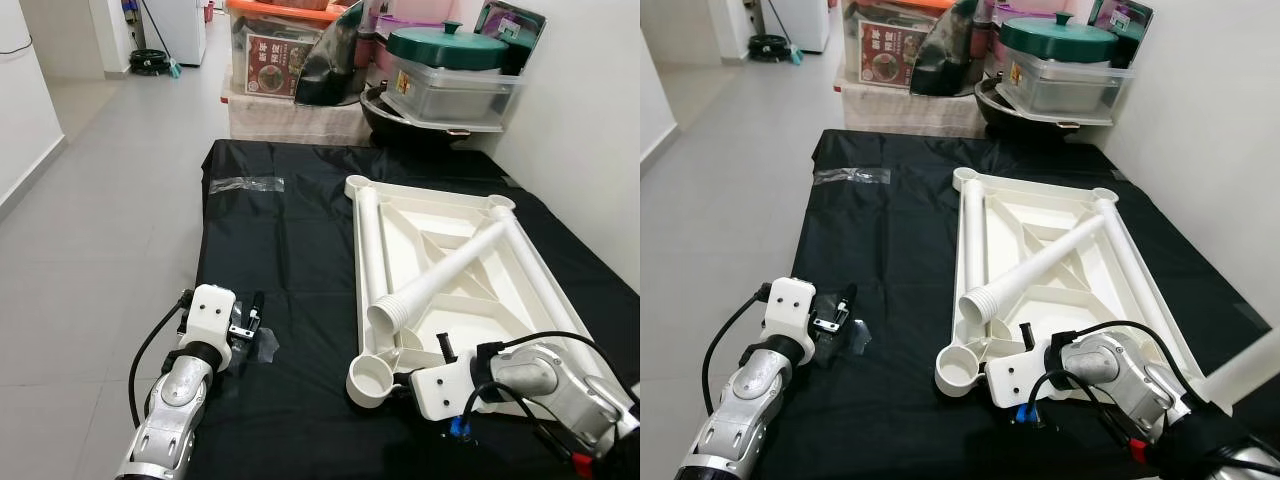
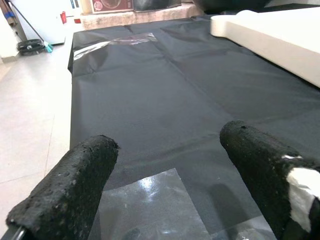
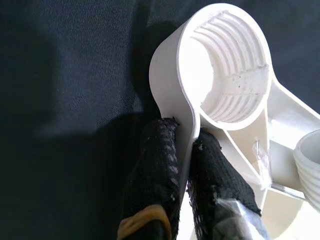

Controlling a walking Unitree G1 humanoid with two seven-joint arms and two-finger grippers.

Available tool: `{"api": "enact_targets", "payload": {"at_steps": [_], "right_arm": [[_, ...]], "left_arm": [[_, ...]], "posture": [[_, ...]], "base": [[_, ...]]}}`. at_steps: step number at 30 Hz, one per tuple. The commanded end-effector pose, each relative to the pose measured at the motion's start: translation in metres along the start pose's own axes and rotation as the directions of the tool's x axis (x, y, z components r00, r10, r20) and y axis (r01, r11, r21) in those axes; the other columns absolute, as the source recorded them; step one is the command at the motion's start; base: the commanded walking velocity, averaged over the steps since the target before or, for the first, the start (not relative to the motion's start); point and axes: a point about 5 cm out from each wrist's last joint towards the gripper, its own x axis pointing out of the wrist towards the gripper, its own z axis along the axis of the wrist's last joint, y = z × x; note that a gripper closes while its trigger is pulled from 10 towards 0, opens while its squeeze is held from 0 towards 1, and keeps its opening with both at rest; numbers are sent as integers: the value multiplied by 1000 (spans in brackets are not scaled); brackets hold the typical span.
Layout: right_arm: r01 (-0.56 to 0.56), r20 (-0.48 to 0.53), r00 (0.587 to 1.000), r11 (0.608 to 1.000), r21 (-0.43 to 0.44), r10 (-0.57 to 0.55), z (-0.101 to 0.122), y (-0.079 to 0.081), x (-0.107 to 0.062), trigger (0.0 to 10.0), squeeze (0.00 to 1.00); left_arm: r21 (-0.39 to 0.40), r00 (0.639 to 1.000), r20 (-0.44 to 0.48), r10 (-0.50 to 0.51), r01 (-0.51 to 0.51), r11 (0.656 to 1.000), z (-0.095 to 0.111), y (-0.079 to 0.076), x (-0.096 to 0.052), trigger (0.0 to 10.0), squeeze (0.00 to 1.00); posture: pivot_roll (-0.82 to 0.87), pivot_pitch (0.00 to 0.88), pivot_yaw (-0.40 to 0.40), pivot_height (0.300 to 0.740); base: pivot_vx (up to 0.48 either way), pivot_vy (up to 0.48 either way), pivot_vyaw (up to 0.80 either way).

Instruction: Building children table

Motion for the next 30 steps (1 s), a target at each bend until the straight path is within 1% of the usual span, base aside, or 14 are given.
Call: {"api": "enact_targets", "payload": {"at_steps": [1,2,4,10,13,15,19,21,23,25,27,28,29,30], "right_arm": [[-78,-33,997,990,-118,74,-2,11,4,0,0],[-78,-25,997,987,-143,75,-2,10,4,0,0],[-78,-25,997,987,-143,75,-2,10,4,0,0],[-63,6,998,972,-226,66,-5,9,4,0,0],[-63,6,998,972,-226,66,-5,9,4,0,0],[-39,28,998,960,-277,49,-6,6,5,0,0],[-25,40,998,951,-308,39,-8,3,7,0,0],[-32,33,998,949,-312,45,-10,2,6,0,0],[-65,12,997,957,-283,71,-16,4,5,0,0],[-65,12,997,957,-283,71,-16,4,5,0,0],[-77,1,997,968,-238,80,-21,9,5,0,0],[-77,1,997,968,-238,80,-21,9,5,0,0],[-81,-12,997,972,-221,80,-23,11,7,5059,0],[-83,-22,997,974,-211,80,-24,13,8,5059,0]], "left_arm": [[12,1000,-8,-14,14,1000,-1,-2,2,10000,0],[14,1000,-8,-14,14,1000,-1,-2,2,10000,0],[14,1000,-8,-14,14,1000,-1,-2,2,10000,0],[16,1000,-10,-14,14,1000,-2,-2,2,10000,0],[16,1000,-10,-14,14,1000,-2,-2,2,10000,0],[18,1000,-11,-14,14,1000,-2,-2,2,10000,0],[18,1000,-12,-14,14,1000,-2,-3,2,10000,0],[18,1000,-13,-13,13,1000,-3,-3,2,10000,0],[19,1000,-17,-12,12,1000,-4,-3,2,10000,0],[19,1000,-17,-12,12,1000,-4,-3,2,10000,0],[19,1000,-22,-11,12,1000,-6,-3,1,10000,0],[19,1000,-22,-11,12,1000,-6,-3,1,10000,0],[18,1000,-23,-12,12,1000,-6,-4,1,10000,0],[17,1000,-24,-12,13,1000,-6,-5,1,10000,0]], "posture": [[-23,0,-107,740],[-22,0,-108,740],[-22,0,-108,740],[-23,0,-108,740],[-23,0,-108,740],[-22,0,-109,740],[-20,0,-111,740],[-19,0,-112,740],[-19,0,-112,740],[-19,0,-112,740],[-24,0,-114,740],[-24,0,-114,740],[-24,0,-114,740],[-24,0,-114,740]], "base": [[0,0,0],[0,0,0],[0,0,0],[0,0,0],[0,0,0],[0,0,0],[0,0,0],[0,0,0],[0,0,0],[0,0,0],[0,0,0],[0,0,0],[0,0,0],[0,0,0]]}}
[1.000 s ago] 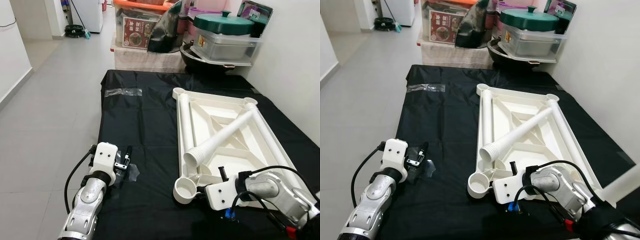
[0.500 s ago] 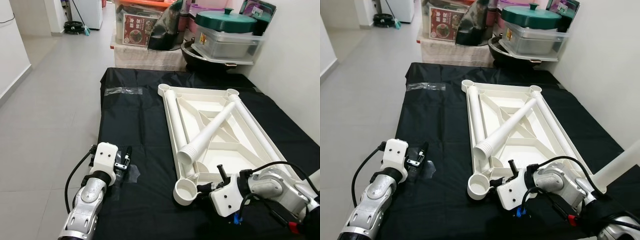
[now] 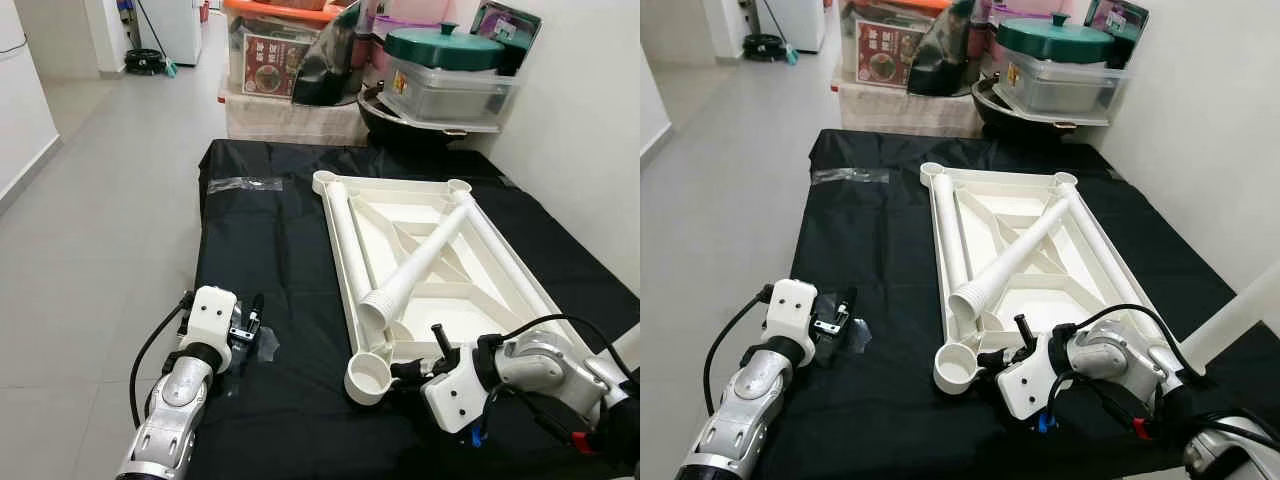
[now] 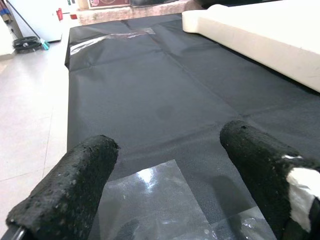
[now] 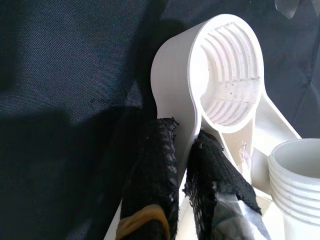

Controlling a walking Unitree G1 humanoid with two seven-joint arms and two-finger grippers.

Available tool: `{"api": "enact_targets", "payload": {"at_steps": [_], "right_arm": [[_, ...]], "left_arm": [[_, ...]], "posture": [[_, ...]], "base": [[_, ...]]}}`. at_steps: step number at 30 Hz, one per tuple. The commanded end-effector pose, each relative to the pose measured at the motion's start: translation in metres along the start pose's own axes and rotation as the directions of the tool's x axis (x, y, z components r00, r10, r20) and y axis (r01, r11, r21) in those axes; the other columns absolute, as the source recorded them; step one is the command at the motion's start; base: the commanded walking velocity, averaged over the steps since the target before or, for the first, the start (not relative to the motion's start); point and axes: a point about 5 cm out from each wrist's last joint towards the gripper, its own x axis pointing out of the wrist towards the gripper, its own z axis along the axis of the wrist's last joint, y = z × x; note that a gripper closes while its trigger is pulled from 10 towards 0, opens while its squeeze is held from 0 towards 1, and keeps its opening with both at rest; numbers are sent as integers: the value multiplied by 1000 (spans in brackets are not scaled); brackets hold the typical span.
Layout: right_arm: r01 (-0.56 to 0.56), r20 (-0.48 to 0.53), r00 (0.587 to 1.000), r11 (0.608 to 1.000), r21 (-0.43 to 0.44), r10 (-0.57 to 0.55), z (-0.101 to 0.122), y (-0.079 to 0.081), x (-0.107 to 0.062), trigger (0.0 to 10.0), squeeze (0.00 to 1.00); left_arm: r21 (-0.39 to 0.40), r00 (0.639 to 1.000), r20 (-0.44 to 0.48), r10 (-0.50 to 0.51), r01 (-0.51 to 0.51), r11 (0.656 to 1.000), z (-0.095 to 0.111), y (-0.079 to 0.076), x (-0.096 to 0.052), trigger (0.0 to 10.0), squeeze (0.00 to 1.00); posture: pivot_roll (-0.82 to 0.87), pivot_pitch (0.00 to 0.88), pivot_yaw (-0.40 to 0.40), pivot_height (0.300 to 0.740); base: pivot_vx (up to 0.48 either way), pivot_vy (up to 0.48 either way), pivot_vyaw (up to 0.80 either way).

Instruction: Building children table

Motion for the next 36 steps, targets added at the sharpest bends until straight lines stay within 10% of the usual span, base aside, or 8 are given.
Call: {"api": "enact_targets", "payload": {"at_steps": [1,6,7,8,9,26,36], "right_arm": [[-101,-65,992,994,45,104,-7,21,8,10000,0],[-89,-68,993,994,69,94,-7,22,8,10000,0],[-59,-60,996,993,98,65,-8,18,8,10000,635],[-59,-60,996,993,98,65,-8,18,8,10000,635],[-39,-49,998,990,132,46,-7,14,6,10000,1000],[52,67,995,959,278,-73,8,-34,-29,10000,1000],[192,154,943,862,469,-294,12,-71,-60,10000,1000]], "left_arm": [[6,1000,-4,-13,13,1000,-2,-5,0,10000,0],[5,1000,-4,-15,15,1000,-2,-5,0,10000,0],[6,1000,-5,-16,16,1000,-2,-5,1,10000,0],[6,1000,-5,-16,16,1000,-2,-5,1,10000,0],[6,1000,-5,-17,17,1000,-2,-5,1,10000,0],[-1,1000,-8,-11,11,1000,-4,-5,-1,10000,0],[-12,1000,-1,-11,11,1000,-3,-5,1,10000,0]], "posture": [[-26,0,-112,740],[-26,0,-112,740],[-30,0,-110,740],[-30,0,-110,740],[-32,0,-110,740],[-34,0,-112,740],[-38,0,-113,740]], "base": [[0,0,0],[0,0,0],[0,0,0],[0,0,0],[0,0,0],[0,0,0],[0,0,0]]}}
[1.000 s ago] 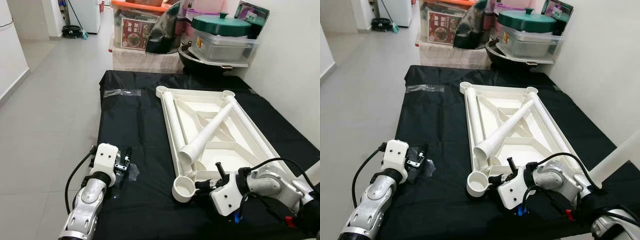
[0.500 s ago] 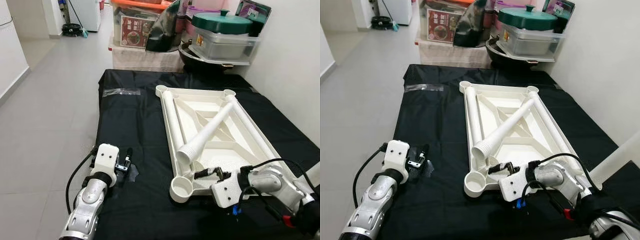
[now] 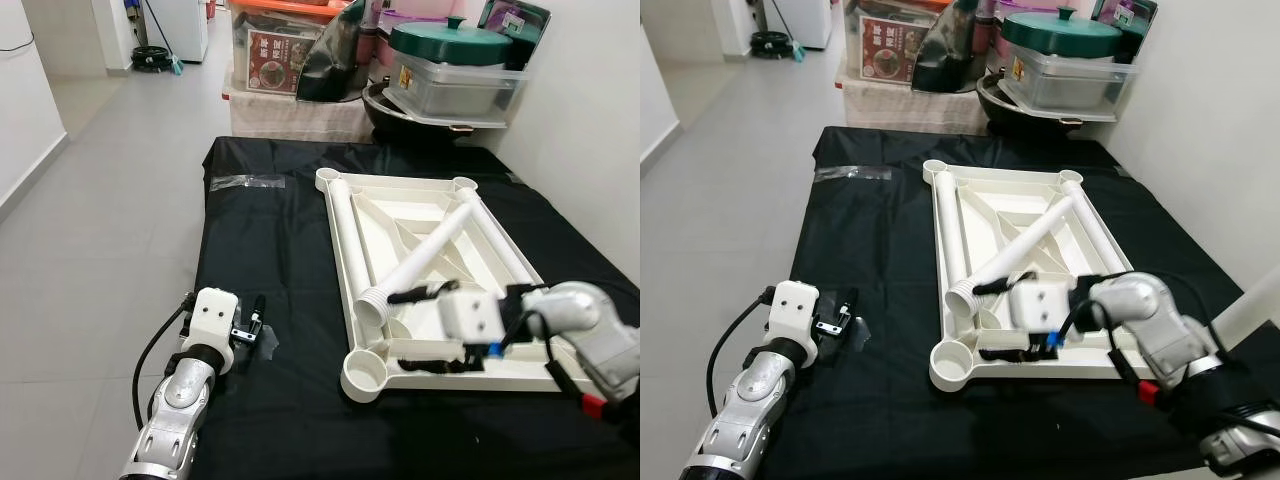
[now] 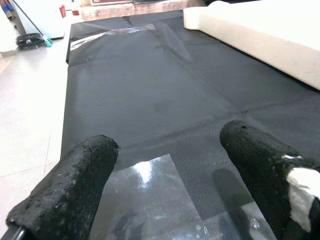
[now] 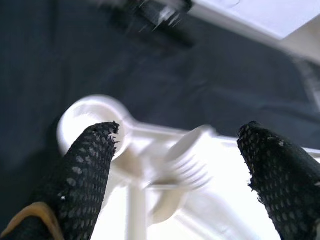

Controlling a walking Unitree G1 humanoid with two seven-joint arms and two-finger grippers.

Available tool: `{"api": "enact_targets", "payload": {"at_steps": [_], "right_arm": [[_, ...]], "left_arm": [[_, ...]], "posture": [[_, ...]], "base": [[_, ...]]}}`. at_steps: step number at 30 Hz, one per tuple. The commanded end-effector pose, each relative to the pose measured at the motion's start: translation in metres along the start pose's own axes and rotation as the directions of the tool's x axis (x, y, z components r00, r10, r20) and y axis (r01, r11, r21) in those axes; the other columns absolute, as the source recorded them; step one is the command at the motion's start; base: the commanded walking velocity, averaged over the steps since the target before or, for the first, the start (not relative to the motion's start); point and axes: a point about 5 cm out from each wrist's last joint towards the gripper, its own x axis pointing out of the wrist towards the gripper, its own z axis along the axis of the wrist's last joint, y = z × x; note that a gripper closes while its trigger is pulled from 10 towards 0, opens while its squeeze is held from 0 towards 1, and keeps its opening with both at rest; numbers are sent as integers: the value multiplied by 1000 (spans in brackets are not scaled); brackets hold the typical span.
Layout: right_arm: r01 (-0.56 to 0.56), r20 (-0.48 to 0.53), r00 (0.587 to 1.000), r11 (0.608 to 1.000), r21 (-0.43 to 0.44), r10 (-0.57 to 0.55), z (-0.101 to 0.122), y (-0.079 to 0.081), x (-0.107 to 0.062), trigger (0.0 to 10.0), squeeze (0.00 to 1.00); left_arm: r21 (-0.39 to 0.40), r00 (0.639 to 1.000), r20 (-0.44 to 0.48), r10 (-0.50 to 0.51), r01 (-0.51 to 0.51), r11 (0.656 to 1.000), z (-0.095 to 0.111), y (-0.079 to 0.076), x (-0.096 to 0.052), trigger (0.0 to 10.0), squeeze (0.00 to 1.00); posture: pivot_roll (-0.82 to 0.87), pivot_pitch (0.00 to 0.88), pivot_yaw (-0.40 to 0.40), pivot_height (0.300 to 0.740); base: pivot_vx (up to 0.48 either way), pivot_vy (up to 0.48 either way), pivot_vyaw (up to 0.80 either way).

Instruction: Building children table

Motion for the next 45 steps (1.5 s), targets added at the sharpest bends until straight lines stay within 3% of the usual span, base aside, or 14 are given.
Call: {"api": "enact_targets", "payload": {"at_steps": [1,4,5,6,7,9,11,14,18,23,25,28,41,45], "right_arm": [[98,62,993,994,50,-101,6,-10,5,10000,1000],[210,111,969,971,111,-222,11,-19,15,10000,835],[329,157,917,918,223,-367,18,-28,27,10000,0],[329,157,917,918,223,-367,18,-28,27,10000,0],[427,181,841,831,357,-510,23,-31,44,10000,0],[466,176,791,764,446,-586,26,-32,54,10000,0],[466,176,791,764,446,-586,26,-32,54,10000,0],[484,67,715,562,671,-696,27,-19,93,10000,0],[488,33,693,501,715,-720,30,-16,102,10000,0],[507,-82,622,321,800,-779,32,-19,110,10000,0],[507,-82,622,321,800,-779,32,-19,110,10000,0],[505,-125,552,211,837,-825,36,-30,103,10000,0],[505,-160,568,189,842,-807,44,-46,98,10000,0],[502,-299,607,63,863,-736,26,-38,104,10000,0]], "left_arm": [[-8,1000,-4,-7,7,1000,-2,-3,0,10000,0],[-18,1000,6,-1,1,1000,-1,-2,-1,10000,0],[-22,1000,14,1,0,1000,1,-2,-2,10000,0],[-22,1000,14,1,0,1000,1,-2,-2,10000,0],[-30,1000,28,3,-2,1000,3,-1,-3,10000,0],[-35,999,37,4,-3,999,5,-1,-5,10000,0],[-35,999,37,4,-3,999,5,-1,-5,10000,0],[-43,998,70,-4,7,999,12,0,-7,10000,0],[-41,996,88,-4,7,999,16,1,-7,10000,0],[-28,990,139,-8,12,1000,28,1,-7,10000,0],[-28,990,139,-8,12,1000,28,1,-7,10000,0],[-20,990,144,-13,16,1000,29,-1,-8,10000,0],[-32,991,136,0,5,999,28,-1,-8,10000,0],[-33,992,116,48,-44,998,23,5,-11,10000,0]], "posture": [[-35,0,-114,740],[-33,0,-116,740],[-25,0,-121,740],[-25,0,-121,740],[-12,0,-122,740],[-12,0,-122,740],[-12,0,-122,740],[2,0,-119,740],[4,0,-118,740],[11,0,-123,740],[11,0,-123,740],[10,0,-122,740],[6,0,-127,740],[4,0,-130,740]], "base": [[0,0,0],[0,0,0],[0,0,0],[0,0,0],[0,0,0],[0,0,0],[0,0,0],[0,0,0],[0,-208,0],[0,-407,0],[0,-465,0],[0,-465,0],[0,-180,0],[0,0,0]]}}
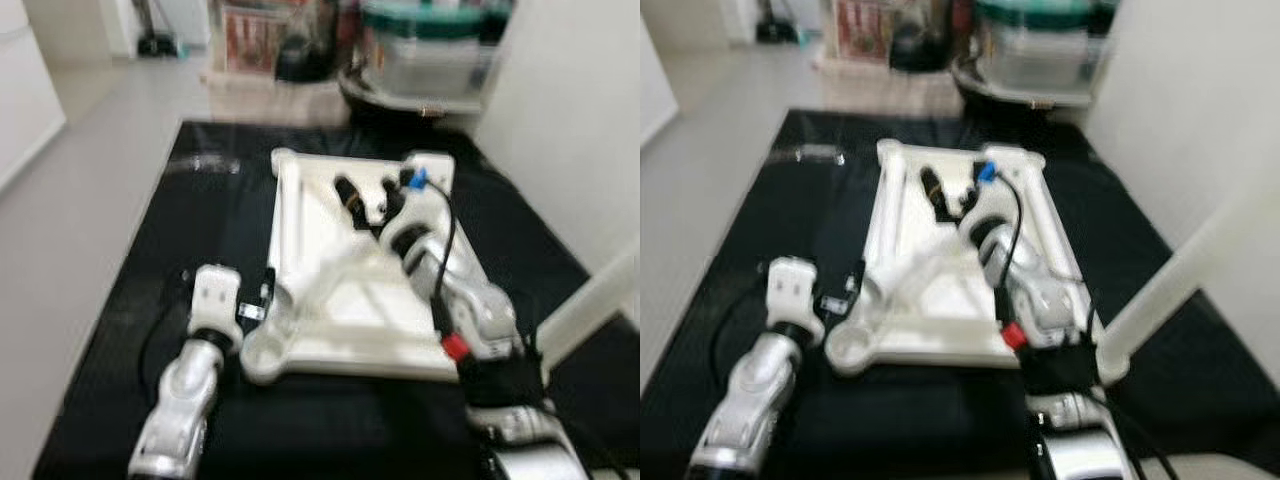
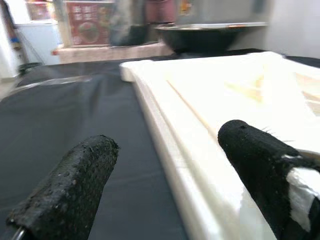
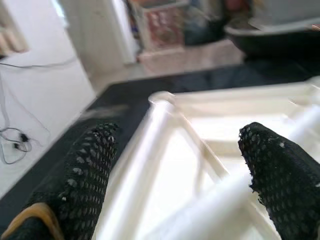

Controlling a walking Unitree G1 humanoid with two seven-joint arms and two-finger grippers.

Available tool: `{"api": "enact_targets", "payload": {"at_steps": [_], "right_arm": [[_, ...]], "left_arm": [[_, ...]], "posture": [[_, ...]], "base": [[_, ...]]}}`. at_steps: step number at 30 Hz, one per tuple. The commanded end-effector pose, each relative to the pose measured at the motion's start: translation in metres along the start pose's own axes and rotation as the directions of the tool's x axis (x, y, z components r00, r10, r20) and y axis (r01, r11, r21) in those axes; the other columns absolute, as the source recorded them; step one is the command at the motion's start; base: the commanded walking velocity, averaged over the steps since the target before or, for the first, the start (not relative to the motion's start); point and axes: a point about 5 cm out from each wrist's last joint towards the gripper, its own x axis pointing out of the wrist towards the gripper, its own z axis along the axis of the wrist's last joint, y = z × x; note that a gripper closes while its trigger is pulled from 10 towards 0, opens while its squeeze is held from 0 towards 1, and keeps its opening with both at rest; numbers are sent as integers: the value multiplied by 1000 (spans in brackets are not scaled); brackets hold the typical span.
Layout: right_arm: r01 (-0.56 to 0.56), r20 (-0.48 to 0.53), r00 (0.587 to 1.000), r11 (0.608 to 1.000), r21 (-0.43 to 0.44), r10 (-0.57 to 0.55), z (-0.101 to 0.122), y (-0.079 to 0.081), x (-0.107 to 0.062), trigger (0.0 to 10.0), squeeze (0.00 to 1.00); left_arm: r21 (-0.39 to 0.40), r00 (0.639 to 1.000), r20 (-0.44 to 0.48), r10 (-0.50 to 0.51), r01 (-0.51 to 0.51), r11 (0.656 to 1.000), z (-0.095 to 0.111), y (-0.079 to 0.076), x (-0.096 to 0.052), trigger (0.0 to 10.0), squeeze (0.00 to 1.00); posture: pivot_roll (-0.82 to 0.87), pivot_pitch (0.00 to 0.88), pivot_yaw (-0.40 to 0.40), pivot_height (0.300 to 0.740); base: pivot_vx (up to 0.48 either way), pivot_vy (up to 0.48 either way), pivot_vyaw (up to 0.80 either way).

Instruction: Building children table

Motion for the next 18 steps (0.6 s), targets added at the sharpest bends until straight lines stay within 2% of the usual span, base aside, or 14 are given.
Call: {"api": "enact_targets", "payload": {"at_steps": [1,5,6,11,17,18], "right_arm": [[65,-113,992,995,82,-55,-17,-6,1,10000,0],[104,-170,982,985,141,-79,-24,-9,3,10000,0],[98,-209,976,980,173,-61,-25,-4,10,10000,0],[113,-257,964,981,157,-70,-27,-2,19,10000,0],[126,-272,959,980,154,-81,-27,-3,21,10000,0],[136,-302,949,982,134,-90,-29,-4,25,10000,0]], "left_arm": [[21,999,-29,44,-43,999,-6,7,-5,10000,0],[27,997,-39,73,-72,997,-9,12,-7,10000,0],[33,995,-42,89,-88,996,-9,14,-7,10000,0],[34,996,-41,85,-83,996,-9,12,-5,10000,0],[33,996,-40,80,-79,996,-9,11,-4,10000,0],[31,996,-42,76,-75,997,-9,10,-4,10000,0]], "posture": [[4,0,-130,740],[4,0,-131,740],[5,0,-137,740],[11,0,-146,740],[10,0,-147,740],[8,0,-152,740]], "base": [[0,0,0],[0,0,0],[0,0,0],[0,0,0],[0,0,0],[0,0,0]]}}
